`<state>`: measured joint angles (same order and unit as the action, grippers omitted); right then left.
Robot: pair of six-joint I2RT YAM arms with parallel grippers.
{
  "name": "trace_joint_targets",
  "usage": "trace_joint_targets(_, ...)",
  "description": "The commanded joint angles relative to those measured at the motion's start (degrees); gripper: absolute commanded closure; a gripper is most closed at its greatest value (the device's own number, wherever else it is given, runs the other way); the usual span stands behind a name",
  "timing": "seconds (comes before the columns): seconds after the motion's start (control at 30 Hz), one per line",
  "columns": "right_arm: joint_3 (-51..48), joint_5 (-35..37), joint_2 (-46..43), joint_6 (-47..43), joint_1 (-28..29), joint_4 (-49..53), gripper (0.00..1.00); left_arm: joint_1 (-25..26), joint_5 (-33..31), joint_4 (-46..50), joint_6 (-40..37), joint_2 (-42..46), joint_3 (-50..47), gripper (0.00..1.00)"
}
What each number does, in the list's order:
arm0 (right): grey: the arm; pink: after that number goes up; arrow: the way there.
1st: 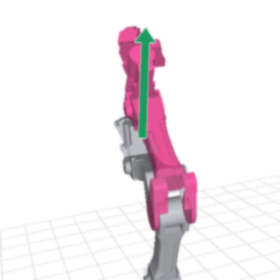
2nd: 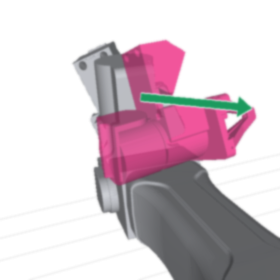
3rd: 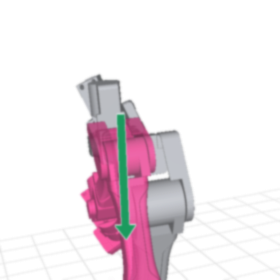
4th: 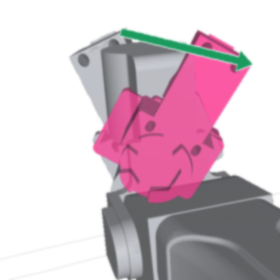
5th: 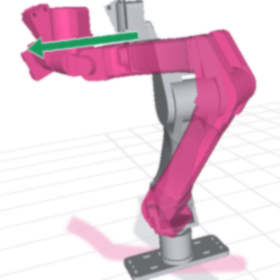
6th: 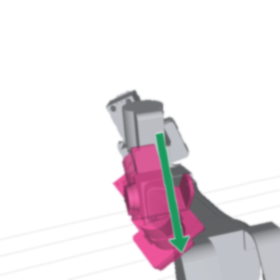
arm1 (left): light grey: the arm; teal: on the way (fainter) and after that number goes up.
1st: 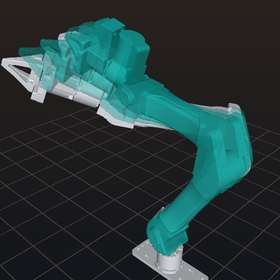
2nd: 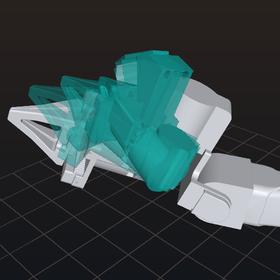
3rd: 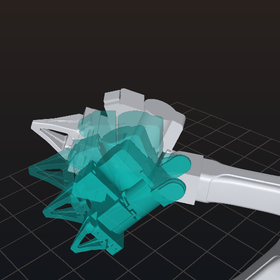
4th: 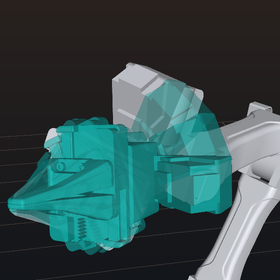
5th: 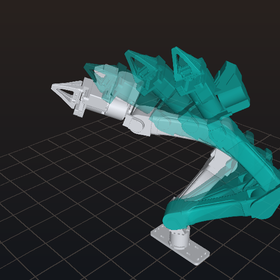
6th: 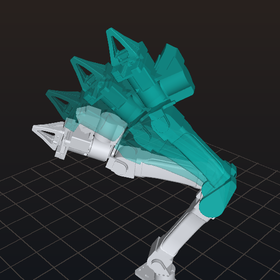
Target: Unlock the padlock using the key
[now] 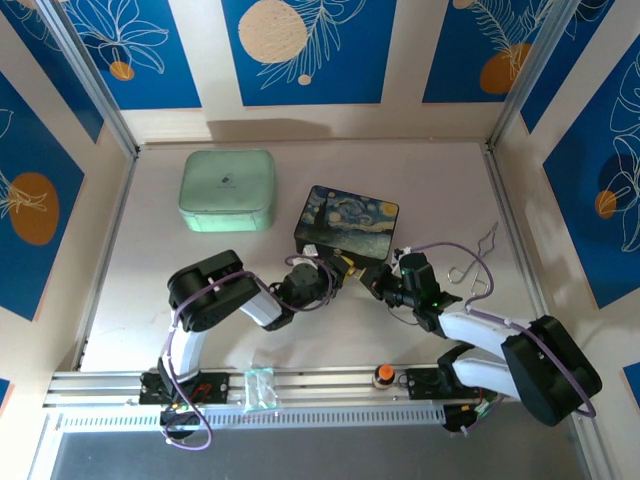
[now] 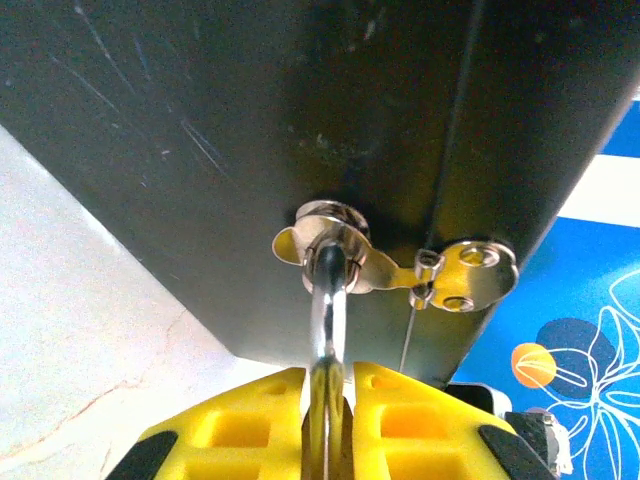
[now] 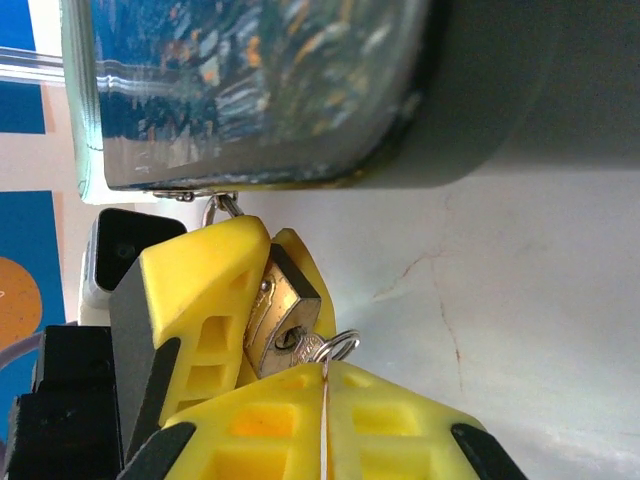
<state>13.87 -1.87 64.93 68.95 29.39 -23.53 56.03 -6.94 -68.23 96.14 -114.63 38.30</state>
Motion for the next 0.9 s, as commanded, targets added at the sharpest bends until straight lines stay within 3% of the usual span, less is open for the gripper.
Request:
trace_joint_targets(0.0, 3.6, 3.99, -3.49, -3.51, 1.58, 2.44, 0.91, 1.89, 4.05, -7.17, 0.13, 1.25, 0.07, 1.0)
trace_joint_targets(0.2, 8.4, 12.59, -9.27, -17.28, 4.47, 22.72, 0.77, 1.71, 3.45, -6.13, 0.45, -0.2, -1.06, 1.0)
trace_joint_targets(0.33, 12.7, 9.48, -5.36, -29.66, 3.02, 28.54, 0.81, 1.7, 3.52, -5.1, 1.02, -0.6, -1.45, 1.0)
trace_joint_targets(0.5, 14.15, 12.37, -6.39, -37.9, 7.18, 30.3, 0.8, 1.36, 3.47, -1.76, -0.32, 1.67, -2.19, 1.0)
trace_joint_targets(0.87, 12.61, 11.3, -3.88, -39.77, 9.44, 27.04, 0.84, 1.1, 3.96, -4.66, 1.86, 1.76, -2.83, 1.0)
